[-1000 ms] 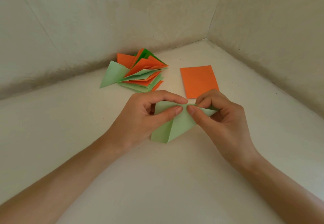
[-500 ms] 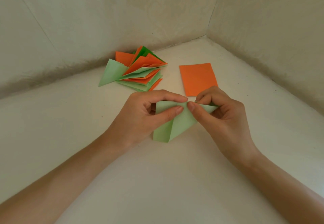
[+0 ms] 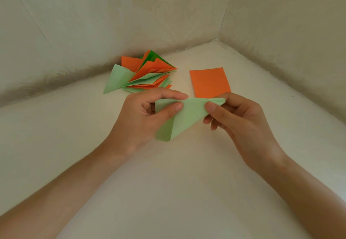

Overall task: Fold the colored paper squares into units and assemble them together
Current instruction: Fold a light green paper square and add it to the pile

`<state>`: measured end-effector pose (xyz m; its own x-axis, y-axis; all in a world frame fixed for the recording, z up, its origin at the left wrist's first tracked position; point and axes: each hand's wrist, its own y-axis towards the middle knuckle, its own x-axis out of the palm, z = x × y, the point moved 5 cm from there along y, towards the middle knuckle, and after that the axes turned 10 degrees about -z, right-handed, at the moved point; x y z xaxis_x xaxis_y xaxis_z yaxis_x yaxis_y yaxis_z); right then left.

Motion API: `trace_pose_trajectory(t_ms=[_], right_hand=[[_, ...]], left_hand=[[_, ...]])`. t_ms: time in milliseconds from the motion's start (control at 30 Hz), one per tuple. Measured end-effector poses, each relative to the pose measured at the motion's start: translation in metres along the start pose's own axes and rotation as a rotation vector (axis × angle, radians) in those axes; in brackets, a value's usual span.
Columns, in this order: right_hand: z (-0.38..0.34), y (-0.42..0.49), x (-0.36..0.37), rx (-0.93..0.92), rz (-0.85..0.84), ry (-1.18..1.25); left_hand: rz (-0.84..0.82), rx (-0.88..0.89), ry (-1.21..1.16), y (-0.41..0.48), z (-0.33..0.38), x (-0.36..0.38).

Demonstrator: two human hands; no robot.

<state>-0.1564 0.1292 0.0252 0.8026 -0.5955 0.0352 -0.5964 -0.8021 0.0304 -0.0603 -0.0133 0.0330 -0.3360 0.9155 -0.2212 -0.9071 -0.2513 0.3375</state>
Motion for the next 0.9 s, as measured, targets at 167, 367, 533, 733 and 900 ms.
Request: trace_pose_trajectory(t_ms=[167,367,533,733,900], right_hand=[[-0.006,0.0,-0.001,-0.043,0.042,-0.071],[-0.011,0.0,-0.002,-0.053,-0.001,-0.086],[-0.015,0.002,-0.008,-0.036,-0.085,0.013],[-0.01,0.003,-0.009,0.016,-0.093,0.07],[-0.008,0.004,-0.011,0.032,-0.032,0.039]], left_hand=[[-0.004,-0.006,0.001,0.001,0.002,0.001],[-0.058,-0.056,-0.048,0.002,0.0,0.0],[-0.054,-0.131,-0.14,0.005,-0.008,-0.009],[-0.096,-0.087,-0.007,0.004,-0.004,-0.008],[-0.037,-0.066,0.035,0.003,-0.005,-0.008]])
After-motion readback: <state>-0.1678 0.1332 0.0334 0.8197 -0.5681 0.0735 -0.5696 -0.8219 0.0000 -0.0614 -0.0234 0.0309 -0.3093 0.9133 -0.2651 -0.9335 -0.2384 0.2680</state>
